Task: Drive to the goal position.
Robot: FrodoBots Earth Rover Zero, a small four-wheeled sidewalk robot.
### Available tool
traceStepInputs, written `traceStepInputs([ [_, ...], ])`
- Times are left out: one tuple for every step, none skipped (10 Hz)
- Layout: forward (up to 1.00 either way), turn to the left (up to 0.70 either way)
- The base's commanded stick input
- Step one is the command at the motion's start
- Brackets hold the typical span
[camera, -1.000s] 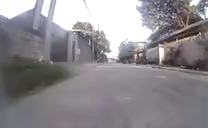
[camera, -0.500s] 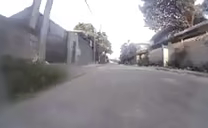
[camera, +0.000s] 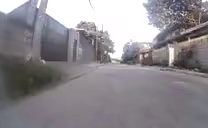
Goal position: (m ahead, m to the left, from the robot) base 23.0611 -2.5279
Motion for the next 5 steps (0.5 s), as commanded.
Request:
traceStepInputs([
  [1.0, 0.01],
  [1.0, 0.01],
  [1.0, 0.01],
  [1.0, 0.01],
  [1.0, 0.01],
])
